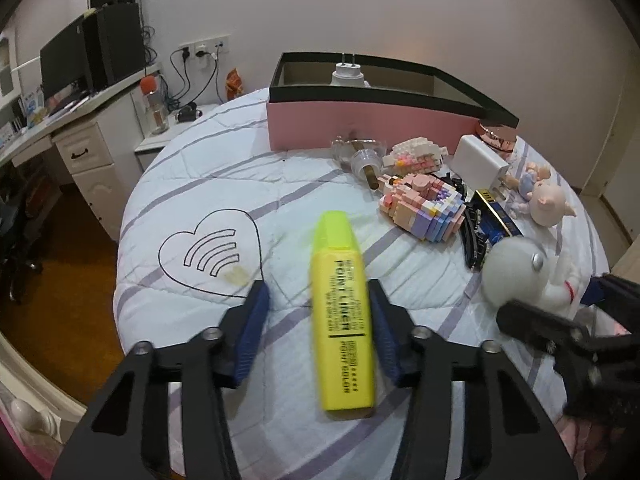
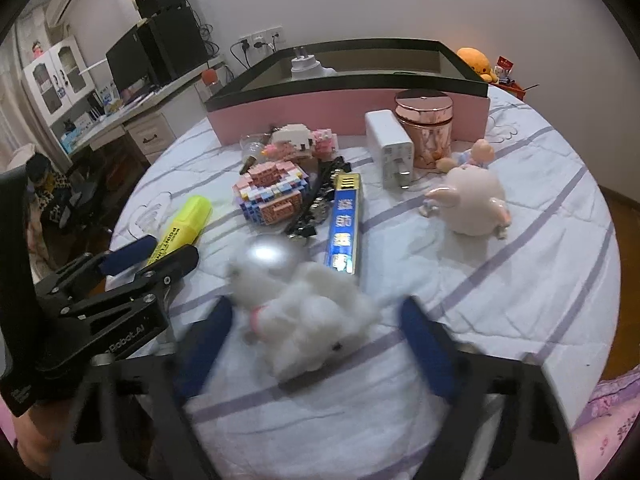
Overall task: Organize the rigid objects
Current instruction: 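Grasp the yellow highlighter with the left tool while the right tool grasps the white toy figure, then lower the highlighter and white figure into the pink box and open both tools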
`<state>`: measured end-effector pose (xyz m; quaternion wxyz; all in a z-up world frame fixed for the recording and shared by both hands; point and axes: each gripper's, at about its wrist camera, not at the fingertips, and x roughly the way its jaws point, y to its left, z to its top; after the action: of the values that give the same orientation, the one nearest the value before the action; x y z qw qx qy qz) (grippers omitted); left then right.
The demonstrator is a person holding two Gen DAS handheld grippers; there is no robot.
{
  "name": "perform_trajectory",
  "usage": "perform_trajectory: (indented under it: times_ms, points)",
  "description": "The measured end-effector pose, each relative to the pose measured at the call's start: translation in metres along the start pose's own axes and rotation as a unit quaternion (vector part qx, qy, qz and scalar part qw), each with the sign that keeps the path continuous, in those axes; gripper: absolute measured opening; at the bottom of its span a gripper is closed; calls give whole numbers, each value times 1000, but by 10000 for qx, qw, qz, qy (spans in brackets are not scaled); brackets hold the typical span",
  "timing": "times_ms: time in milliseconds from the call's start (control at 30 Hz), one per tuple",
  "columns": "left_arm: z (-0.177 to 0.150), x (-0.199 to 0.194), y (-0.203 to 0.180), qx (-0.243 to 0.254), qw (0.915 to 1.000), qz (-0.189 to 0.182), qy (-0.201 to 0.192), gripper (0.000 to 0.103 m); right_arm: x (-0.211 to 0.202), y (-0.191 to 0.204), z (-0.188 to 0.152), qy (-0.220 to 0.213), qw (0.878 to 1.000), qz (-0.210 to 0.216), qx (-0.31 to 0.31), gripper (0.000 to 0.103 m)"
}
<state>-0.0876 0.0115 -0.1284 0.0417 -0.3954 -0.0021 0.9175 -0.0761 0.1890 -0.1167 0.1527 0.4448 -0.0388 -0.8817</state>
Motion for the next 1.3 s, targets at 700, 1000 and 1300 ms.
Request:
perform_trajectory:
  times_ms: [700, 1000, 1300]
  points:
    - [-1, -25, 7, -221, 9988, -406, -174, 27, -32, -8, -8, -253, 9979, 497, 344, 56]
    - [6, -36, 5, -240, 9984, -437, -272, 27, -39, -7, -6, -342, 9973, 535, 362, 55]
    - [26, -44, 0, -212, 9979, -445, -424, 27, -57, -2, 12, -627, 9958, 604, 295, 55]
